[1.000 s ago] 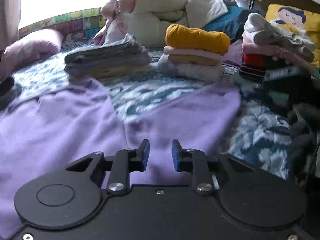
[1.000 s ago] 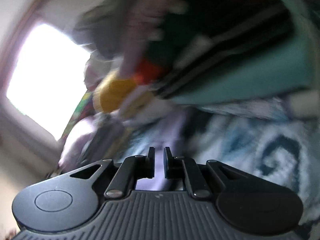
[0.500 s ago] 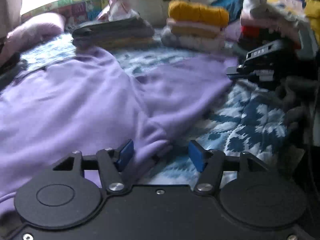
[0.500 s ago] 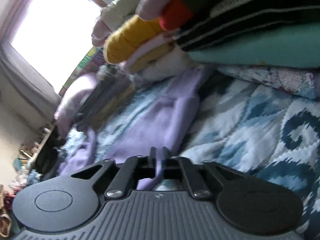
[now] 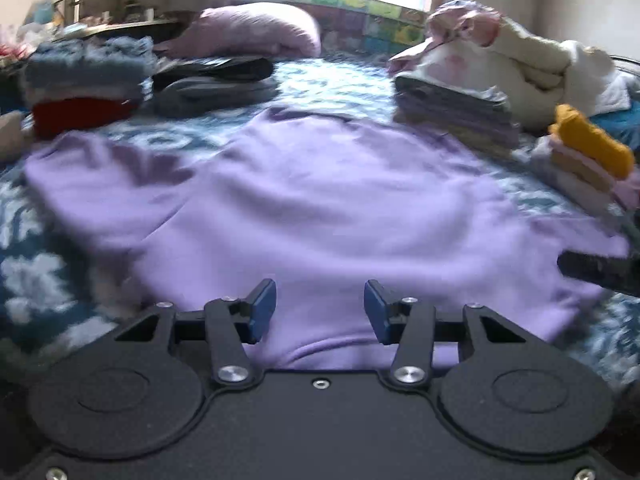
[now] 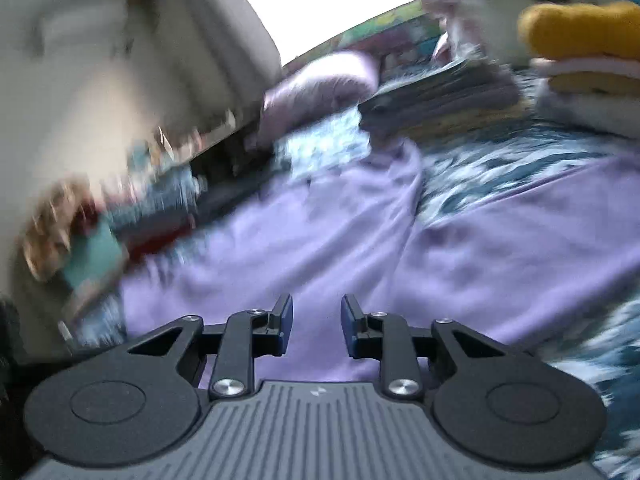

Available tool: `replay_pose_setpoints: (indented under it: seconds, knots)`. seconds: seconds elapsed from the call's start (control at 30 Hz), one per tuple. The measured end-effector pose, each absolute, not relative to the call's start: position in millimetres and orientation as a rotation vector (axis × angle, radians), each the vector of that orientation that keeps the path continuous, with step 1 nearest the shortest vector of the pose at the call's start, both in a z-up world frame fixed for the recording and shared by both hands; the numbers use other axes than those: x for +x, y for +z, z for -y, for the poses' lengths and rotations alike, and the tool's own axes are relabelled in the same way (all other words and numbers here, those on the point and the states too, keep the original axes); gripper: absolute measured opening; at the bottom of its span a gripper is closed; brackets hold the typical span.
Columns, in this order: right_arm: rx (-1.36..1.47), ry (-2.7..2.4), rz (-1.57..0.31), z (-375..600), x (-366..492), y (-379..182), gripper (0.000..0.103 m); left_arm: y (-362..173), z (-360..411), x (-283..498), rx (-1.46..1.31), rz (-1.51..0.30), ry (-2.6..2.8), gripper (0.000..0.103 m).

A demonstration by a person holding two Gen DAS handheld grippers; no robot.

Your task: Fold clothes

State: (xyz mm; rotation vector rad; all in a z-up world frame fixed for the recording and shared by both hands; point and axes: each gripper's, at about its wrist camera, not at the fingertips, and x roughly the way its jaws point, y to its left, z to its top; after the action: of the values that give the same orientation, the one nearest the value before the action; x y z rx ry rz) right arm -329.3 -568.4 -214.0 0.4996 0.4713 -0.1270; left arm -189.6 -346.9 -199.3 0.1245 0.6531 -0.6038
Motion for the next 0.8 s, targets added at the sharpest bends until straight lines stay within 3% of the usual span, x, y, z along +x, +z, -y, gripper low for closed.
replay_pose_setpoints:
  seconds: [0.07, 0.37, 0.53, 0.57, 0.63, 0.8]
  knots:
    - [0.401, -0.203, -0.634, 553.1, -319.8, -226.5, 0.021, -208.8, 344.8, -192.4, 0.210, -0.630, -0.627, 0.051]
    - [0.298, -0.200, -0.522, 519.3, -328.8, -206.6, 0.026, -190.0, 323.4, -189.3, 0.164, -0.553, -0.625, 0.051]
    - [0.194, -0.167, -0.630, 481.0, -304.0, -222.7, 0.032, -202.7, 331.0, -187.0, 0.278, -0.627, -0.638, 0.055]
    - [0.184, -0.179, -0.657, 477.1, -303.2, -225.4, 0.032, -195.8, 328.1, -185.8, 0.253, -0.642, -0.648, 0.055]
    - [0.236, -0.186, -0.656, 482.3, -311.2, -216.9, 0.032, -185.8, 315.6, -180.2, 0.185, -0.616, -0.639, 0.044]
    - [0.222, -0.203, -0.565, 478.5, -325.9, -211.8, 0.032, -183.1, 285.0, -145.0, 0.043, -0.572, -0.535, 0.042]
